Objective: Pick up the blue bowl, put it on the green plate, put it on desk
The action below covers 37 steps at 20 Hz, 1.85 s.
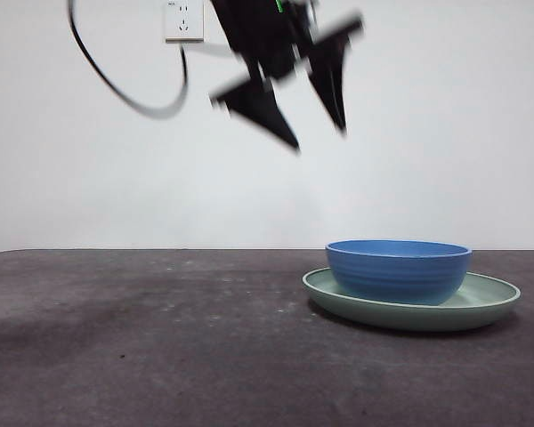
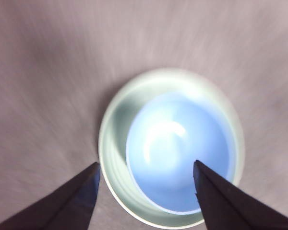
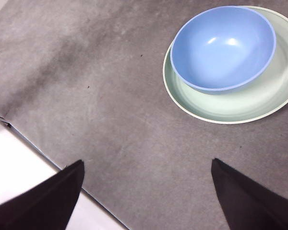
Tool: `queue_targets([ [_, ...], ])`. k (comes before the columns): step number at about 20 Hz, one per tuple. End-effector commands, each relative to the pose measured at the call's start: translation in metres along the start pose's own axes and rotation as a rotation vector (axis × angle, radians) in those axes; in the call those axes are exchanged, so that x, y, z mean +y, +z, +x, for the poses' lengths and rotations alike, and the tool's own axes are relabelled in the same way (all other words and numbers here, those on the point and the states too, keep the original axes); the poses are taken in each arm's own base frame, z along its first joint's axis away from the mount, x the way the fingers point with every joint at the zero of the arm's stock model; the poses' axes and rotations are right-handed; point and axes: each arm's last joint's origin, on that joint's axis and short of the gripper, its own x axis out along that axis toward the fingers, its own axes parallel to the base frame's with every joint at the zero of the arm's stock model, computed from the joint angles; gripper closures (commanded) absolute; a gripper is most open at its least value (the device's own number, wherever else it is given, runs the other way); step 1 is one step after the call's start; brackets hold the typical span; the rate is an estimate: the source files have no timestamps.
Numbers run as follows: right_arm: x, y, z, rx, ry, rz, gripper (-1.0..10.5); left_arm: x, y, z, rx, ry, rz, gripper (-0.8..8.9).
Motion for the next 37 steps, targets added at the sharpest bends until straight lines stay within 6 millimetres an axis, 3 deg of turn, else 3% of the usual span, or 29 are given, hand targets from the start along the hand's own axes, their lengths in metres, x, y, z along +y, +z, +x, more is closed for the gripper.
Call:
queue_targets([
  [1,0.001,0.004,-0.003,-0.014,-0.017,0.0,5.2,-0.001,0.011,-0.033,-0.091,-0.004,0.019,4.96],
  [4,0.001,0.004,-0.003,-0.014,-0.031,0.0,5.2,0.0,0.009,-0.087,-0.169,0.004,0.026,4.97],
  [8,0.001,0.004,-0.003,-0.014,-0.032,0.0,5.2,0.006,-0.016,-0.122,-0.193,-0.008,0.022,4.97],
  [18,0.001,0.004,-0.003,-0.014,-0.036,0.001,5.2,0.019,-0.137,-0.132,-0.134,-0.057,0.022,5.02],
  [22,0.001,0.004,-0.003,-0.013,-0.04,0.002,5.2,0.019,-0.174,-0.131,-0.178,-0.228,0.056,5.02],
  [25,0.001,0.004,-0.003,-0.012,-0.04,0.002,5.2,0.018,-0.186,-0.132,-0.203,-0.298,0.08,5.02],
  [31,0.0,0.004,-0.003,-0.013,-0.049,0.018,5.2,0.019,-0.187,-0.131,-0.194,-0.296,0.079,5.02],
  [37,-0.011,0.012,0.001,-0.058,-0.294,0.169,5.2,0.019,-0.187,-0.131,-0.194,-0.296,0.079,5.02],
])
